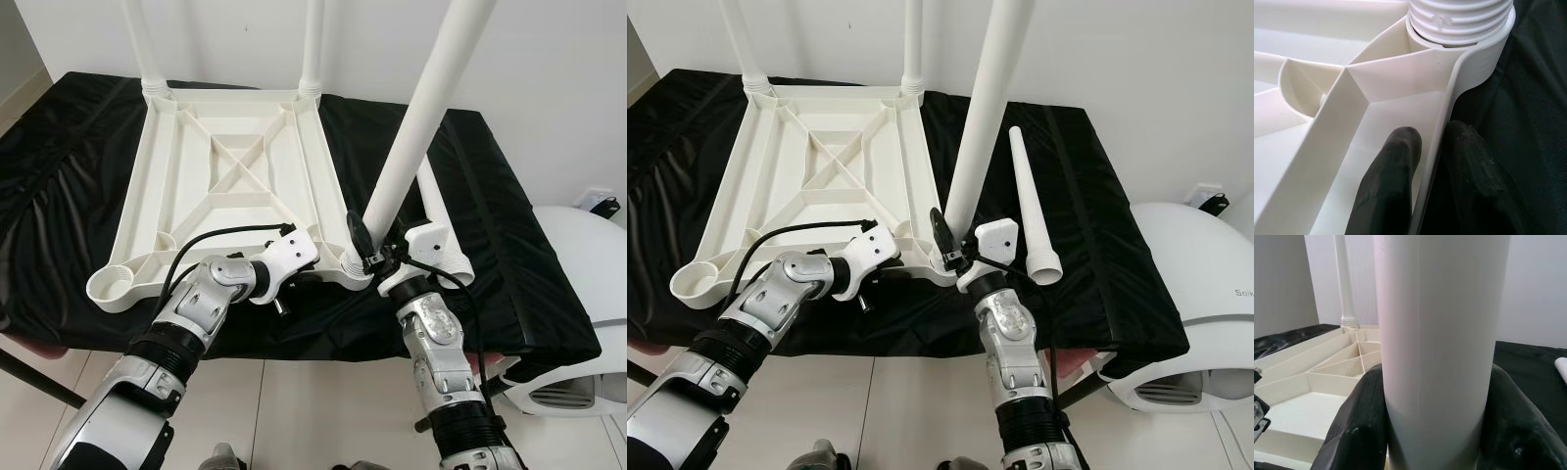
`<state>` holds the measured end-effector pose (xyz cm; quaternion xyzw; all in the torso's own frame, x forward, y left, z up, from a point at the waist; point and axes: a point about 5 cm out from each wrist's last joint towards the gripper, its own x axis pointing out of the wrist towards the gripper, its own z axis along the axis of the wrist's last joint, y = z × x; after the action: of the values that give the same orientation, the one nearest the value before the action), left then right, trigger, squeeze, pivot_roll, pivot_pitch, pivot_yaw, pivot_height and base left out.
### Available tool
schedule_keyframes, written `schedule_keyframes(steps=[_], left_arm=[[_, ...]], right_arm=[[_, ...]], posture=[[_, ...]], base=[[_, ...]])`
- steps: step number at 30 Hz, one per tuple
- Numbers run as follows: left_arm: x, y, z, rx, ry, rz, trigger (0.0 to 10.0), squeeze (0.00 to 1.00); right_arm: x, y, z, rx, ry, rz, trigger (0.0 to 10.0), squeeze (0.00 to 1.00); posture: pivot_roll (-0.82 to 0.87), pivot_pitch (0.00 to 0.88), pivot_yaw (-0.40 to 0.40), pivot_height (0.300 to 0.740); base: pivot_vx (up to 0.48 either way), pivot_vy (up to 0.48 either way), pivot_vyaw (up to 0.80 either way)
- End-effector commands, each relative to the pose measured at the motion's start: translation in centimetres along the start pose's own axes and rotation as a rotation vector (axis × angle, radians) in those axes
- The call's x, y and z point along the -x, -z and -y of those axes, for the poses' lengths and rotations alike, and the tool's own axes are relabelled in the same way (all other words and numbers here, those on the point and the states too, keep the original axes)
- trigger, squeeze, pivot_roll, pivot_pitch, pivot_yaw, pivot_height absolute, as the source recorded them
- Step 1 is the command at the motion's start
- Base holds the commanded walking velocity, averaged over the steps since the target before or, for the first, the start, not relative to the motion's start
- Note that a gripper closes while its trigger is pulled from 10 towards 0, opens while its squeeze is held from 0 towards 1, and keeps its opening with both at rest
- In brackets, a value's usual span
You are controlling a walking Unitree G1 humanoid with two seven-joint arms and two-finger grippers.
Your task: Building children table
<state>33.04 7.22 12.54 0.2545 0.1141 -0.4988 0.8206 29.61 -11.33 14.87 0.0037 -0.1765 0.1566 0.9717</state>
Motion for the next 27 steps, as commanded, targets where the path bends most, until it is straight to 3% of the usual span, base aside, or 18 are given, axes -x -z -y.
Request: schedule_keyframes(steps=[1,13,27], left_arm=[[-0.2,-1.0,0.3,-0.053,0.029,0.022,10.0,0.00],[-0.2,-1.1,0.3,-0.054,0.032,0.023,10.0,0.00],[-0.3,-1.1,0.3,-0.055,0.035,0.024,10.0,0.00]], right_arm=[[0.8,1.4,0.4,0.000,0.043,-0.087,10.0,0.00],[1.1,1.4,0.3,0.012,0.142,-0.108,10.0,0.00],[1.4,1.2,1.5,0.069,0.332,-0.131,10.0,0.00]], posture=[[0.02,0.037,-0.040,0.740],[0.02,0.040,-0.039,0.740],[0.01,0.039,-0.037,0.740]], base=[[0.000,0.000,0.00],[0.000,0.000,0.00],[0.000,0.000,0.00]])
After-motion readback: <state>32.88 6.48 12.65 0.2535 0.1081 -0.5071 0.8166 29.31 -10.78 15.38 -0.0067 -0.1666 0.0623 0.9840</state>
